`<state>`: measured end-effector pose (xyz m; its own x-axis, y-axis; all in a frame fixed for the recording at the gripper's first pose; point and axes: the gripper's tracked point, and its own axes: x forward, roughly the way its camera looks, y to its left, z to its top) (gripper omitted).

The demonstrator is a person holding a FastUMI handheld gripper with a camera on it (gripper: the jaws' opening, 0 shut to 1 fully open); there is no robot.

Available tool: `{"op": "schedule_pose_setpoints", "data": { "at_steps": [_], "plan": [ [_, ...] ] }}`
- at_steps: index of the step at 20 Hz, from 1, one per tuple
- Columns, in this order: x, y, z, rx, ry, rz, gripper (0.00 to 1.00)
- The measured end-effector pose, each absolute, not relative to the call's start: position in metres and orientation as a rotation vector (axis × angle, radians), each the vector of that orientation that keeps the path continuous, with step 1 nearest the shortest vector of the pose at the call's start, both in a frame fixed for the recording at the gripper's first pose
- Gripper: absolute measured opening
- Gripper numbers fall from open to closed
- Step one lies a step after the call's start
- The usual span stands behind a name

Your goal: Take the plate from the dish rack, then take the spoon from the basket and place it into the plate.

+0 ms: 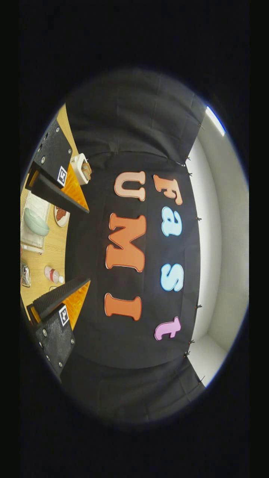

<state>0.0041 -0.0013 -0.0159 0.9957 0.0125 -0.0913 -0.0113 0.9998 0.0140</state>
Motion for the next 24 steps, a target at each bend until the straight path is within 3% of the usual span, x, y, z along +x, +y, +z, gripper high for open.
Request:
{"op": "schedule_pose_setpoints", "data": {
  "at_steps": [8, 24],
  "plan": [
    [0.013, 0.007, -0.06, 0.066, 0.278, 0.041, 0.99],
    [0.025, 0.042, -0.192, 0.094, 0.83, 0.133, 0.99]
  ]
}}
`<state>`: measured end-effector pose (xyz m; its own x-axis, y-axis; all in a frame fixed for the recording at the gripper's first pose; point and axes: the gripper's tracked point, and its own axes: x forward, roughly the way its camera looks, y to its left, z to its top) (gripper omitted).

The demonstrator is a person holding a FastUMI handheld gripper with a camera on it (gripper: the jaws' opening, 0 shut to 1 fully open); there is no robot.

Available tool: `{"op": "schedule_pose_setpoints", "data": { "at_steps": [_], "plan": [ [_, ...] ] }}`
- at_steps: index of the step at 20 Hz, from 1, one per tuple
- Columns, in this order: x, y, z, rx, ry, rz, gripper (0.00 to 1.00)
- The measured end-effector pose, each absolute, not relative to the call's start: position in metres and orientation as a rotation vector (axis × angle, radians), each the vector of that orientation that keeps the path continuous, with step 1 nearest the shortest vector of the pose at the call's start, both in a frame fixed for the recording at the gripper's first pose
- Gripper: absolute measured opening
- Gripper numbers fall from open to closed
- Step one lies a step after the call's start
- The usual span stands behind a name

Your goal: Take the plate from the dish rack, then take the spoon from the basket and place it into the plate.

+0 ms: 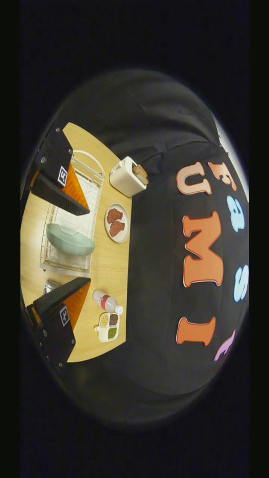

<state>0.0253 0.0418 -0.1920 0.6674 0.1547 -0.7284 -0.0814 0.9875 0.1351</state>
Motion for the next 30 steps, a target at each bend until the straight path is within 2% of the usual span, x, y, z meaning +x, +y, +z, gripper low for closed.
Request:
{"op": "schedule_pose_setpoints", "data": {
  "at_steps": [5, 9, 19, 30],
  "plan": [
    [0.029, 0.046, -0.233, 0.078, 0.982, 0.14, 0.95],
    [0.029, 0.045, -0.268, 0.055, 1.1, 0.105, 0.84],
    [0.024, 0.062, -0.308, 0.078, 1.274, 0.041, 0.36],
    [0.022, 0.07, -0.322, 0.029, 1.33, 0.007, 0.36]
  ]
}}
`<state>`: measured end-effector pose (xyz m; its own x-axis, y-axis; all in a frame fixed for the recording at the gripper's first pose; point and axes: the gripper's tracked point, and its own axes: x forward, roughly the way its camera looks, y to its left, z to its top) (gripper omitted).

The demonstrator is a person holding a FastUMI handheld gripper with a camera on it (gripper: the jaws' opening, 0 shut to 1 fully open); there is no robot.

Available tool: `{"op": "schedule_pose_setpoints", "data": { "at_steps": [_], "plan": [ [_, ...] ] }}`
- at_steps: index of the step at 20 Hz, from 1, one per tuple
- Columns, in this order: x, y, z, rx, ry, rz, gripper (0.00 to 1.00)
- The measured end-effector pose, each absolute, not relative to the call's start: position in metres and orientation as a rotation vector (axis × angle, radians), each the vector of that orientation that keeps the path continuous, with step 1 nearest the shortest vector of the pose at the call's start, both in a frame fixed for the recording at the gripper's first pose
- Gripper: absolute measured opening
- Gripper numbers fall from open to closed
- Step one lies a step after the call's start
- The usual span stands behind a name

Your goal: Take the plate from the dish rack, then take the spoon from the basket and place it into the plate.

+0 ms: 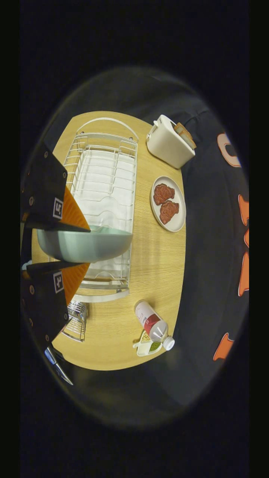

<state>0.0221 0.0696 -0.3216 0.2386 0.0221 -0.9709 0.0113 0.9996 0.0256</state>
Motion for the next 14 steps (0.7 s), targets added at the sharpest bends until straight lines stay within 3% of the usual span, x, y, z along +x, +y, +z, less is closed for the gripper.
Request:
{"op": "schedule_pose_setpoints", "data": {
  "at_steps": [7, 10, 14],
  "plan": [
    [0.02, 0.051, -0.314, -0.097, 1.293, -0.071, 0.31],
    [0.024, 0.036, -0.307, -0.125, 1.253, -0.126, 0.24],
    [0.026, 0.025, -0.295, -0.164, 1.207, -0.166, 0.24]
  ]
}}
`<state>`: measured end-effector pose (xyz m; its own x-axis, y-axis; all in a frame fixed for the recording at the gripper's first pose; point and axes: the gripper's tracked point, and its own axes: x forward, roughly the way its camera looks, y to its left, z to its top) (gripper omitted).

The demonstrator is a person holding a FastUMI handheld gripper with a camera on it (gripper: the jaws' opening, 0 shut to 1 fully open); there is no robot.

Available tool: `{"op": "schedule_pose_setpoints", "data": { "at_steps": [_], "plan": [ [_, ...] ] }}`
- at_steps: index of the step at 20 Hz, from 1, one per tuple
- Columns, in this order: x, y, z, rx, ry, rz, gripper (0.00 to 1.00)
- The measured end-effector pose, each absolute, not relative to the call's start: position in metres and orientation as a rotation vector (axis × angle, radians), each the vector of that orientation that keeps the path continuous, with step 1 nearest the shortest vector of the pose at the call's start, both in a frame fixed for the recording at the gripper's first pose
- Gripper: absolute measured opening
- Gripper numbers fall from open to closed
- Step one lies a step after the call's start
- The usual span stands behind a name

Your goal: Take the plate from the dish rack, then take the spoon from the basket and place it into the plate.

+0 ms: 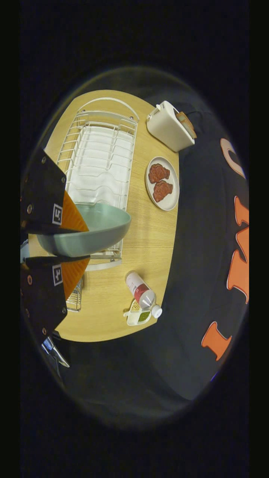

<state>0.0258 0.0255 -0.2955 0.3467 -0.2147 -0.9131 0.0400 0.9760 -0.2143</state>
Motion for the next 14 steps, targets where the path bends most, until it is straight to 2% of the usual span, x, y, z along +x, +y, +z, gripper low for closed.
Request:
{"op": "schedule_pose_setpoints", "data": {
  "at_steps": [6, 14],
  "plan": [
    [0.01, 0.018, -0.272, -0.188, 1.168, -0.154, 0.24],
    [-0.028, 0.017, -0.236, 0.045, 1.123, -0.089, 0.24]
  ]
}}
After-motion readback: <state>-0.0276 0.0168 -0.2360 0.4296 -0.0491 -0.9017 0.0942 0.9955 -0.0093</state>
